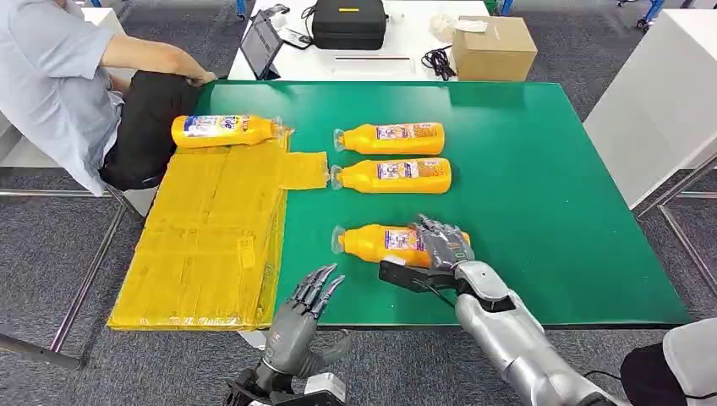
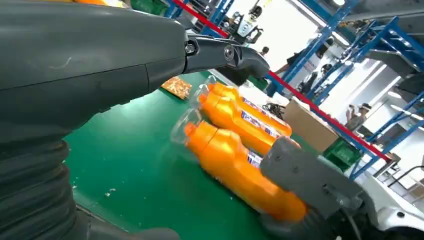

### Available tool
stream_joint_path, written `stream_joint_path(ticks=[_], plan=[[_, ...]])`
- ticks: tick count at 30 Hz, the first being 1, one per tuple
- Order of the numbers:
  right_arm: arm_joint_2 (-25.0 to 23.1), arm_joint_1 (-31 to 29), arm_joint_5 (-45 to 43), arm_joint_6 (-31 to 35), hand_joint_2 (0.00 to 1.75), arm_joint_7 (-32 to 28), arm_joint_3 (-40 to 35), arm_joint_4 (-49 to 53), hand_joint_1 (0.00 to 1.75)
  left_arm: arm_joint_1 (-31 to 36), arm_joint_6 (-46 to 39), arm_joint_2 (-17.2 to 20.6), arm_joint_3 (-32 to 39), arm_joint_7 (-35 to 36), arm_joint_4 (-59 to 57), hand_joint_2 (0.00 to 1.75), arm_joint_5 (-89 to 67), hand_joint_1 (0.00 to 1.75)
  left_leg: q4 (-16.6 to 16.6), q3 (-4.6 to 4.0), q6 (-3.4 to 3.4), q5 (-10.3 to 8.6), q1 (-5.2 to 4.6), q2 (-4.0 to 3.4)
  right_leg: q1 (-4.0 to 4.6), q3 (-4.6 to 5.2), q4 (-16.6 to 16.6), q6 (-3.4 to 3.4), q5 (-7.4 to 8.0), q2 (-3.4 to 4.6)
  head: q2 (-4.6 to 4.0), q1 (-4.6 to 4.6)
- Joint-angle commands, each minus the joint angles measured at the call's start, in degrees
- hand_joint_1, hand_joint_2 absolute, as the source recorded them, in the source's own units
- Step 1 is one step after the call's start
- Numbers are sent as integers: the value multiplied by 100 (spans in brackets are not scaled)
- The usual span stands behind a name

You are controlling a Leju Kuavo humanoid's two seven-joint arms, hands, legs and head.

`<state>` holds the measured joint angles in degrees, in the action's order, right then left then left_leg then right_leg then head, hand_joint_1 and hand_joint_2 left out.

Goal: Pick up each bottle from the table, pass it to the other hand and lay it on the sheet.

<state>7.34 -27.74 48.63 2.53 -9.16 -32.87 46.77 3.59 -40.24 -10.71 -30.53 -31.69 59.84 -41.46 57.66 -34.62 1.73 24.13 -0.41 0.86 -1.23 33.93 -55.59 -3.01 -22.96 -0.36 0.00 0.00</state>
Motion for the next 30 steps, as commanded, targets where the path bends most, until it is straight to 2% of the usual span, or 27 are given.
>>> stream_joint_path(ticks=[1, 5, 14, 15, 16, 18, 21, 23, 25, 26, 30], plan=[[154, -129, -26, -19, 175, 60, -147, -619, 175, 363, 43, 167, -294, -25, -425, 175, 96, 0, -5, 15, -7, 2, 4, 4, 4, -19, 7, 9, -4, -7, 0, 2], [161, -189, -40, -73, 175, 168, -158, -848, 175, 400, 24, 182, -375, -6, -485, 175, 187, 0, -5, 20, -11, 5, 7, 3, 8, -25, 7, 13, -6, -6, 0, 0], [189, -120, -442, -237, 175, -198, -2, -839, 175, 466, 28, 162, -455, -84, -576, 175, 262, 0, -4, 27, -11, 4, 11, 6, 12, -36, 13, 15, -3, -9, 0, 2], [230, 42, -1131, -609, 175, -740, 266, -663, 175, 456, 66, 67, -373, -387, -463, 175, 787, 0, -5, 26, -10, 2, 7, 8, 8, -33, 12, 12, -3, -11, 0, 0], [249, 161, -1373, -600, 175, -874, 383, -549, 175, 415, 175, -37, -229, -520, -327, 175, 1268, 0, -4, 24, -9, 1, 8, 17, 9, -34, 11, 10, -4, -20, 0, 2], [272, 428, -1734, -523, 175, -934, 599, -240, 175, 297, 294, -212, 13, -596, 69, 175, 1955, 0, -2, 26, -6, 1, 7, 19, 7, -33, 10, 7, -5, -20, 0, 0], [287, 643, -2096, -628, 175, -1019, 722, 144, 175, 345, 618, -253, 273, -759, 335, 175, 3171, 0, 1, 41, -8, 5, 10, 7, 11, -46, 10, 9, -3, -10, 0, 2], [287, 649, -2096, -628, 175, -1019, 720, 147, 175, 358, 620, -251, 273, -759, 338, 175, 3171, 0, -1, 44, -8, 10, 13, 7, 15, -52, 12, 14, -3, -10, 0, 2], [307, 713, -2318, -854, 175, -1061, 728, 287, 175, 387, 829, -317, 409, -669, 218, 175, 3740, 0, -1, 53, -10, 14, 12, -3, 15, -54, 11, 16, -4, -6, 0, 2], [345, 742, -2312, -931, 175, -1090, 598, 381, 175, 474, 1209, -320, 417, -316, -55, 175, 4121, 0, -2, 54, -8, 12, 12, -12, 15, -54, 12, 13, -2, -1, 0, 0], [364, 877, -2902, -1341, 175, -1322, 448, 952, 175, 697, 2063, -430, 659, -297, -887, 175, 5186, 0, -6, 70, -5, 12, 12, -24, 14, -64, 16, 9, -1, 6, 0, 2]])
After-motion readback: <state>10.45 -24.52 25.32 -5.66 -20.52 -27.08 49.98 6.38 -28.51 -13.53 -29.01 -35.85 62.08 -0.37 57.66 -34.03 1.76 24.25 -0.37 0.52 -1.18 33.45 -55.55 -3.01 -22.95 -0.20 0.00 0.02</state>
